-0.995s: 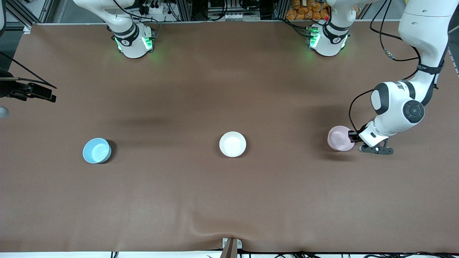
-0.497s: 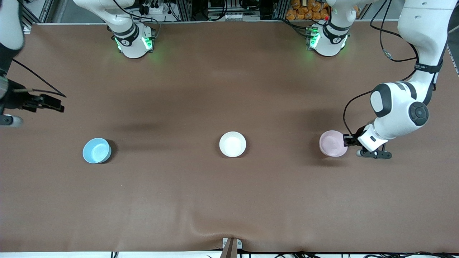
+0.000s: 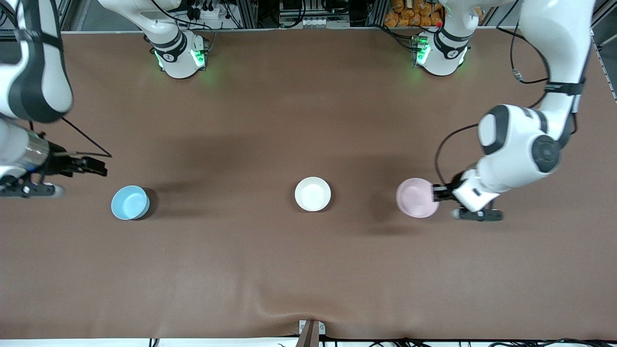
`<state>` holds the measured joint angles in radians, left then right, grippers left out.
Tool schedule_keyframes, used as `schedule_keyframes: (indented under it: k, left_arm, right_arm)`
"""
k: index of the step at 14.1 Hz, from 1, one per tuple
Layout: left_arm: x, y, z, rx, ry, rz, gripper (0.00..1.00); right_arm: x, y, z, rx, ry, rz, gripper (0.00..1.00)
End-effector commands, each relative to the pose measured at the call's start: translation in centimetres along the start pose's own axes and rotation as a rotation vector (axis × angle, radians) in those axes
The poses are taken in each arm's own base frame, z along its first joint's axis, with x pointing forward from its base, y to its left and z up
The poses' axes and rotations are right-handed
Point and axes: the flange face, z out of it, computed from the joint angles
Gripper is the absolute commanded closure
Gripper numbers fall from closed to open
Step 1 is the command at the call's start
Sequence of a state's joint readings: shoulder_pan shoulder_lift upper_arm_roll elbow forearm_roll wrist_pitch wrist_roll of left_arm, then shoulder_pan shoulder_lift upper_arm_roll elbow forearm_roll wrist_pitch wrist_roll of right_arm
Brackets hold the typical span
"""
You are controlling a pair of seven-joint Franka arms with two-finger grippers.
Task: Stack pink and blue bowls on white bowl
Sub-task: 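Carry the pink bowl onto the white bowl while the right gripper reaches the blue bowl, then release the pink bowl while the right gripper grasps the blue bowl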
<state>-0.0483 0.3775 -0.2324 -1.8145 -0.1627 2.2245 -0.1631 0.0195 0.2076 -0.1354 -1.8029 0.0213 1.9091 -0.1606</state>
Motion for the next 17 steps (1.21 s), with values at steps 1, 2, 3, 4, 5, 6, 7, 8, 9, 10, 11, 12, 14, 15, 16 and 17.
schedule_keyframes:
  k: [1,2,3,4,5,6,7,8,9,10,11,12,14,15,16,17]
  left_arm:
    - [0.8,4.6,0.7,0.05,0.011,-0.04,1.0]
    - [0.7,6.7,1.5,0.048,0.008,-0.056,1.0]
    - [0.4,8.9,2.7,0.046,-0.002,-0.075,1.0]
    - [0.1,11.6,3.6,0.037,-0.006,-0.103,1.0]
    - [0.2,13.6,4.4,0.028,-0.005,-0.135,1.0]
    - [0.0,15.4,5.6,0.024,-0.012,-0.153,1.0]
    - [-0.6,17.3,7.2,0.025,-0.025,-0.171,1.0]
    - [-1.3,19.6,8.5,0.027,-0.032,-0.2,1.0]
    - [-1.5,21.3,9.1,0.031,-0.019,-0.209,1.0]
    - [-1.7,22.5,9.2,0.029,-0.011,-0.209,1.0]
    - [-2.5,23.5,9.6,0.034,-0.013,-0.207,1.0]
    - [-3.0,24.1,10.6,0.041,-0.025,-0.221,1.0]
    - [-4.0,25.2,11.9,0.052,-0.032,-0.205,1.0]
    - [-4.2,25.2,12.2,0.072,-0.022,-0.192,1.0]
    - [-4.6,25.4,12.4,0.092,-0.011,-0.169,1.0]
    - [-4.9,25.6,12.6,0.102,-0.009,-0.162,1.0]
  right_arm:
    - [0.9,2.6,2.9,0.002,-0.018,-0.061,0.0]
    - [1.2,4.0,4.0,0.0,-0.016,-0.074,0.0]
    - [1.7,4.4,5.0,0.011,-0.005,-0.094,0.0]
    - [1.9,5.1,5.7,0.033,0.01,-0.108,0.0]
    - [2.2,5.9,6.7,0.05,0.014,-0.121,0.0]
    - [2.7,6.5,7.9,0.059,0.007,-0.133,0.0]
    - [3.1,7.7,9.0,0.06,0.001,-0.144,0.0]
    - [3.8,8.7,9.9,0.063,-0.001,-0.171,0.0]
    - [4.3,9.3,11.1,0.064,-0.013,-0.202,0.0]
    - [4.7,9.5,12.4,0.068,-0.027,-0.211,0.0]
    - [4.8,9.6,13.6,0.073,-0.042,-0.209,0.0]
    - [4.9,9.4,14.7,0.086,-0.044,-0.202,0.0]
    - [5.1,9.2,17.2,0.137,-0.053,-0.171,0.0]
    - [5.2,9.3,18.1,0.153,-0.05,-0.156,0.0]
    - [5.1,9.9,19.0,0.158,-0.051,-0.144,0.0]
    - [4.9,10.5,20.3,0.166,-0.065,-0.129,0.0]
